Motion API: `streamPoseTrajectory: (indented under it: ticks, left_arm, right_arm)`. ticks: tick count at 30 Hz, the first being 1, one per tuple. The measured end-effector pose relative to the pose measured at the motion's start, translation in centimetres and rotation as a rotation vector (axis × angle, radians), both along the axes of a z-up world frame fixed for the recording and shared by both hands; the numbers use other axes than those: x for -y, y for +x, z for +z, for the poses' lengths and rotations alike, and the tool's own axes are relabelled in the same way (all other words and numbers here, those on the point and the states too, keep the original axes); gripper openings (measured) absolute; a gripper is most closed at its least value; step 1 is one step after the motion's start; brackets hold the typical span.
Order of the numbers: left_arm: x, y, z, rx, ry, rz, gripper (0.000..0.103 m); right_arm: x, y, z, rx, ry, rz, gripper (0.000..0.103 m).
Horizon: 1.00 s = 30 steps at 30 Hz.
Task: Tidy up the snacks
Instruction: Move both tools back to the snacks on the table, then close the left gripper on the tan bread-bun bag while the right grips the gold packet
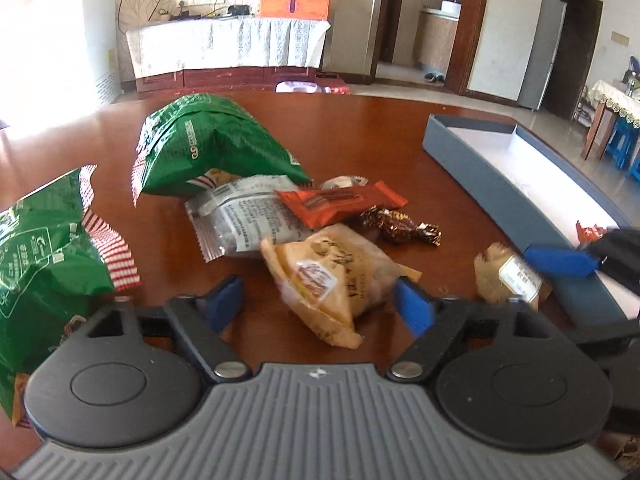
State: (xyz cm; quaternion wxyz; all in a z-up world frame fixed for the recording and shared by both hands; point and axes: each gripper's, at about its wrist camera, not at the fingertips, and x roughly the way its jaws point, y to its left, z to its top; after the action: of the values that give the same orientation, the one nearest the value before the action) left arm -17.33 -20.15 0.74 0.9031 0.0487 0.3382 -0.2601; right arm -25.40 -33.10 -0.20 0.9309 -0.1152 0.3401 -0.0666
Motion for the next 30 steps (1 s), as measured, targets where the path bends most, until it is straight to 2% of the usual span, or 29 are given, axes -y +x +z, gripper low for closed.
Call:
streamPoseTrajectory:
  ticks: [1,4,8,11,14,15,18,20,21,22,23,26,27,30]
  left_arm:
    - [0.0,-0.1,0.0,0.006,0.001,-0.003,0.061]
    - [-0.6,-0.3,0.0,0.002,-0.005,-0.001,0.057]
    - [-2.1,-1.1,0.3,-0.030,-0.021,0.002,0.055]
    - [-2.2,-1.5,0.1,0.010,0.025,-0.002,0.055]
    - [-2.4,-1.3,0.2,0.013,0.022,0.025,0.054]
    - [-2.3,-1.5,0.4,0.026,0.019,0.025,0.054]
    - [-1.1,-1.7,-0.1,0.048,0.080,0.024,0.058]
    - [-0.8,-1.7,-0.7,0.050,0.091,0.032,0.070]
    - [-0.6,-1.6,-0.7,0.045,0.099,0.037,0.082]
    - [-0.5,-1.4,-0.8,0.038,0.105,0.038,0.088]
    - [-0.4,-1.3,-0.9,0.034,0.105,0.034,0.088]
    - [-0.5,-0.9,-1.1,0.029,0.090,0.028,0.088]
    - [-0.6,-0.8,-1.1,0.025,0.084,0.025,0.085]
    - [-0.5,-0.9,-1.0,0.036,0.072,0.013,0.063]
  right_arm:
    - [0.0,0.0,0.0,-0.007,0.030,0.014,0.052]
    - [-0.7,-0.4,-0.1,-0.017,0.043,0.065,0.050]
    - [-1.8,-1.5,0.1,-0.022,0.056,0.110,0.048]
    - [-2.5,-2.0,0.0,-0.026,0.052,0.126,0.048]
    - [-2.6,-2.0,0.1,-0.021,0.059,0.117,0.048]
    - [-2.6,-1.9,0.2,-0.016,0.061,0.111,0.044]
    - [-2.6,-1.9,-0.1,-0.028,0.038,0.094,0.044]
    - [-2.7,-1.8,-0.2,-0.017,0.019,0.084,0.045]
    - [-2.7,-1.8,-0.3,-0.012,0.016,0.079,0.050]
    - [-2.8,-1.8,-0.3,-0.008,0.010,0.072,0.053]
    - [-2.8,-1.7,-0.4,-0.006,0.002,0.071,0.058]
    - [-3.0,-1.5,-0.4,-0.003,-0.008,0.082,0.059]
    - [-3.0,-1.4,-0.4,-0.004,-0.007,0.084,0.059]
    - [-3.1,-1.3,-0.3,-0.006,-0.006,0.086,0.058]
